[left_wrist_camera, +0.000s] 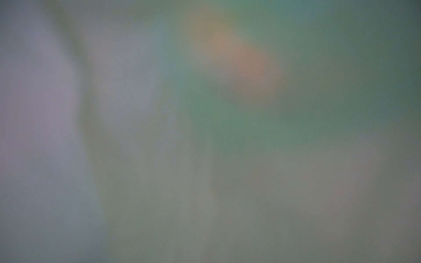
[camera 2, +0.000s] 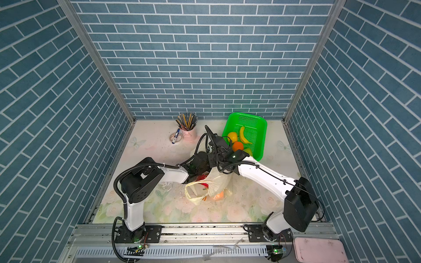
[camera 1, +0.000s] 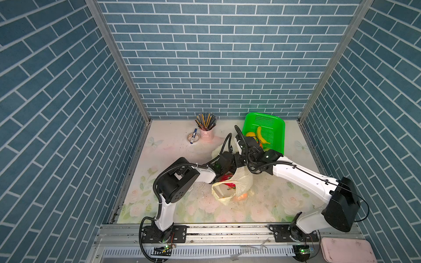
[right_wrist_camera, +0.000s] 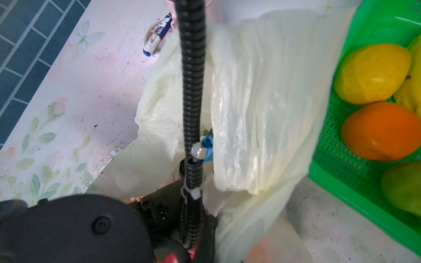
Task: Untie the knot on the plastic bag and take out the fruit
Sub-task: 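Grasp a tangerine inside the bag with the left gripper while the right holds the bag, then lift the tangerine with the left gripper toward the approaching right gripper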
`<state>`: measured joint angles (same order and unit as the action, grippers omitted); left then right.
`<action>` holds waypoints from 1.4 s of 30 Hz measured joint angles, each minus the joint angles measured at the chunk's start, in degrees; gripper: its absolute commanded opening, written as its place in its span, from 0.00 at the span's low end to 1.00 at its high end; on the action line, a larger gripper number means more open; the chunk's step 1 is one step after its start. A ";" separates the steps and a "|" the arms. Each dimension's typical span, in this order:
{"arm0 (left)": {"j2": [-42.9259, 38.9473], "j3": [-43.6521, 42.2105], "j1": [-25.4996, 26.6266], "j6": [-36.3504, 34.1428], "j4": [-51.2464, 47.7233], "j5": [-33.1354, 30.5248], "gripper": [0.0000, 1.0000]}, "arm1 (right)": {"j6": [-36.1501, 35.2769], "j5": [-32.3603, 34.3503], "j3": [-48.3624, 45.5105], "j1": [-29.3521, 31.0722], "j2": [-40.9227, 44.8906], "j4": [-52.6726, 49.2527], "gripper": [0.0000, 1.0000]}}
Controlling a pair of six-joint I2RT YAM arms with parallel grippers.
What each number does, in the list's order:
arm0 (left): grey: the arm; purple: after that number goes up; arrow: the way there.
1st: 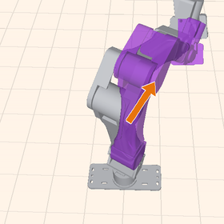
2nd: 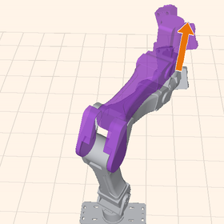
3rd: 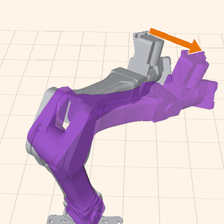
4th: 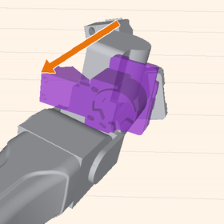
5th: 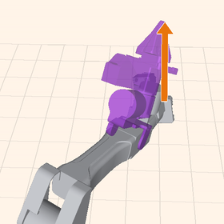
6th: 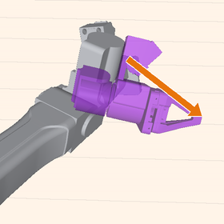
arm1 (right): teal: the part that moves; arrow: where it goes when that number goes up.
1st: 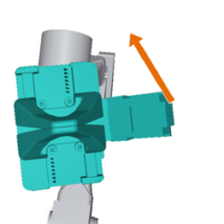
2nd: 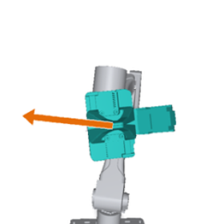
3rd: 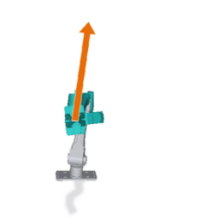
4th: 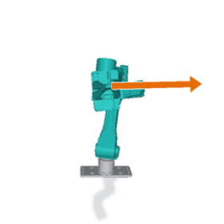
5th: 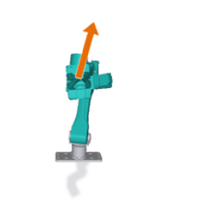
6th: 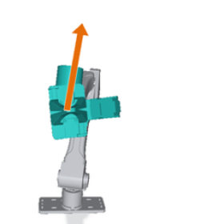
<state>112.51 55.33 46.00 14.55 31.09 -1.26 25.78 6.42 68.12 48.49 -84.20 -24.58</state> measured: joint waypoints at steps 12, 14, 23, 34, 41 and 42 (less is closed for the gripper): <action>-10.03 -4.09 -0.24 0.17 -1.62 2.16 0.47 | 1.11 2.89 -1.14 -0.20 1.66 -0.04 0.08; -11.93 -4.81 -0.24 0.17 -1.88 2.47 0.47 | 1.42 3.06 -1.49 -0.46 1.66 -0.07 0.08; -22.03 -10.38 -0.24 0.22 -3.17 5.25 0.47 | 2.82 3.23 -2.47 -1.68 1.66 0.13 0.08; -36.94 -18.05 -0.28 0.07 -0.04 7.15 0.47 | 2.93 -0.20 -4.44 -1.90 1.16 1.01 0.11; -45.16 -22.60 -0.39 -2.32 4.79 9.29 0.47 | 2.95 -4.11 -5.01 -1.90 0.37 1.42 0.16; -46.38 -23.26 -0.39 -3.02 5.95 9.81 0.47 | 2.97 -4.70 -5.16 -1.90 0.37 1.44 0.17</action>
<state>66.13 32.08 45.60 11.53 37.04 8.56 28.75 1.72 62.96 46.59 -83.83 -23.14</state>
